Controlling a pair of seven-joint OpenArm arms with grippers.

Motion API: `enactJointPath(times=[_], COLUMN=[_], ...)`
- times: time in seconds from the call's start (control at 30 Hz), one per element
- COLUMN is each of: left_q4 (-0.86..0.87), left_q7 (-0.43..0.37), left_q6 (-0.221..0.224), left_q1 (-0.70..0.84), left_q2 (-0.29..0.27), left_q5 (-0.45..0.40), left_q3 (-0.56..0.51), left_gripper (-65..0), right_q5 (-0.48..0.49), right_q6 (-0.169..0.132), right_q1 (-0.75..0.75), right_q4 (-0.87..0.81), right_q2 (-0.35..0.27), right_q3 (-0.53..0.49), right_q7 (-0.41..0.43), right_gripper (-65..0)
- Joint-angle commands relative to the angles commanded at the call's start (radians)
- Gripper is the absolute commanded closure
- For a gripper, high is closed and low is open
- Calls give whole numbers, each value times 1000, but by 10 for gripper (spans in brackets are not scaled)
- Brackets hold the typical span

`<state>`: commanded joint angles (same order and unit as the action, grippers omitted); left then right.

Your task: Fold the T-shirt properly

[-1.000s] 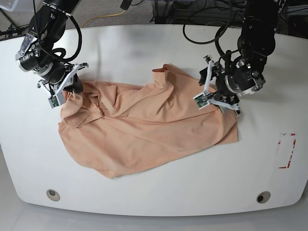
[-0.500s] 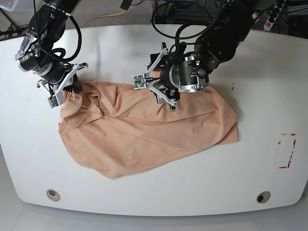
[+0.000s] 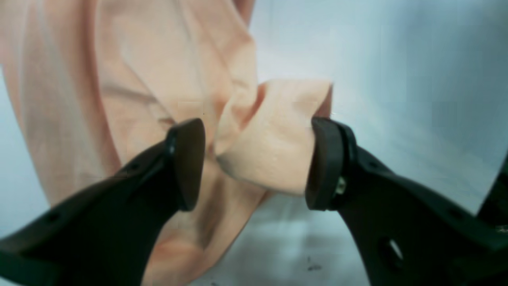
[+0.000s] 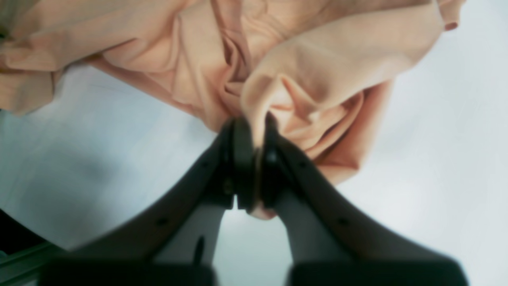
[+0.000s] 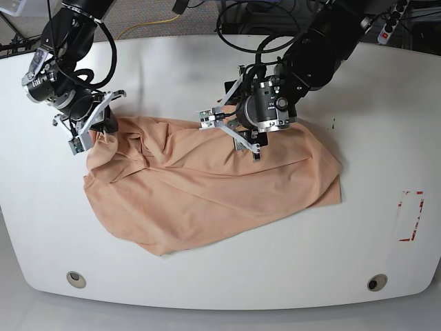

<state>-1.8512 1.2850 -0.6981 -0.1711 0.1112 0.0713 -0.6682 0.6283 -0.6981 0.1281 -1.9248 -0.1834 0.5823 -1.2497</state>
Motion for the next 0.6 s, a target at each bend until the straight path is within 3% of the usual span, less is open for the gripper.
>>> enactJointPath(times=[0.13,0.2,0.37,0.6], left_q4=[0,0,40,-15], left_q7=[-2,-5,-6,-8], left_q6=[0,0,0,0], left_q1=[2,2,2,2], left_q2=[0,-3,-6,2], left_q5=[-2,-2,-2,-3], left_q3=[0,0,-2,9], left_gripper=[-350,-314,-14,-6], right_q5=[0,0,0,0], right_q6=[0,0,0,0], right_q1=[0,0,0,0], right_q4=[0,0,0,0], right_q2=[0,0,0,0], right_q3=[0,0,0,0], right_q7=[0,0,0,0], right_gripper=[0,0,0,0])
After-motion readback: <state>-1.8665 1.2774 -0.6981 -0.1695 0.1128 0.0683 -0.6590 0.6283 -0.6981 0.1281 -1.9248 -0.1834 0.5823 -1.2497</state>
